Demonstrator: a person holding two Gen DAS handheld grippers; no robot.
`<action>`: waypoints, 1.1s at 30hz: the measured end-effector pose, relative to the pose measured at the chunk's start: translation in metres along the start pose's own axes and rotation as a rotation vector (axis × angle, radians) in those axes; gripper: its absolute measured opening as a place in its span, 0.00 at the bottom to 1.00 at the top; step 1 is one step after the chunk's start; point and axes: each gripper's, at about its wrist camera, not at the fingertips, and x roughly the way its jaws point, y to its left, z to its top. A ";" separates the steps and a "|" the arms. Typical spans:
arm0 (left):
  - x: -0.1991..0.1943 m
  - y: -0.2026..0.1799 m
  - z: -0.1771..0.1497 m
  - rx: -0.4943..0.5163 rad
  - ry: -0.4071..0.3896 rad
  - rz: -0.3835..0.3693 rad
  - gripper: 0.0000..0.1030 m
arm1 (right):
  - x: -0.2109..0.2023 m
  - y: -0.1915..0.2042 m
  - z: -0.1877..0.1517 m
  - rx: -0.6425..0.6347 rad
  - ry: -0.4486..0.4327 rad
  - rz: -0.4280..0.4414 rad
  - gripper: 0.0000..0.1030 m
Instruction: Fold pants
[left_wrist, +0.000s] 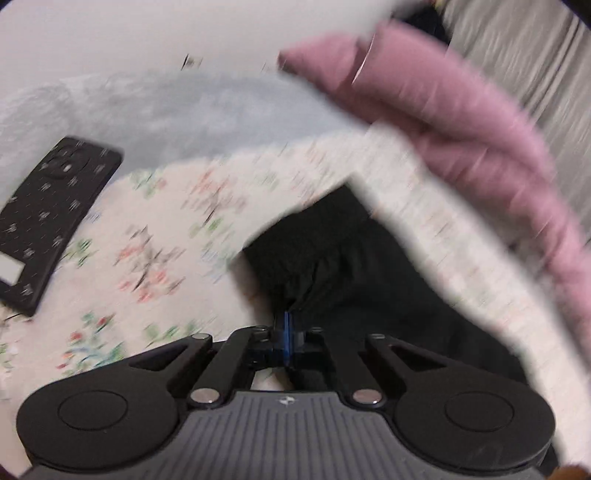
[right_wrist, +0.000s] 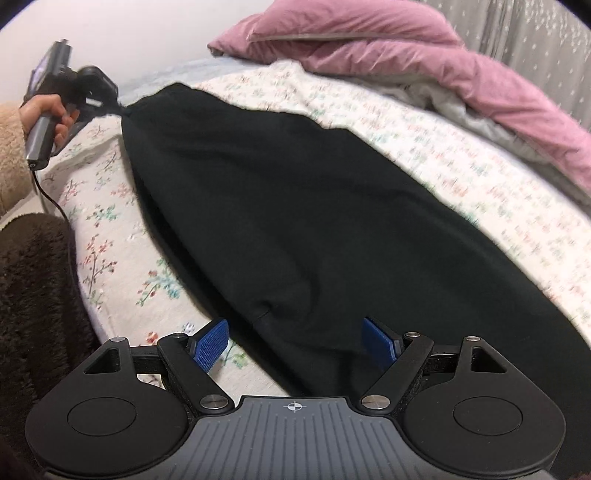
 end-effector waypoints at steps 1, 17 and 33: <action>0.002 -0.001 -0.002 0.018 0.013 0.021 0.21 | 0.004 -0.001 -0.002 0.010 0.015 -0.001 0.78; -0.042 -0.041 -0.019 0.104 -0.086 0.013 0.47 | 0.006 0.010 -0.007 -0.087 0.038 0.054 0.22; 0.007 -0.181 -0.033 0.270 -0.047 -0.375 0.78 | 0.025 -0.053 0.063 -0.040 0.012 0.083 0.58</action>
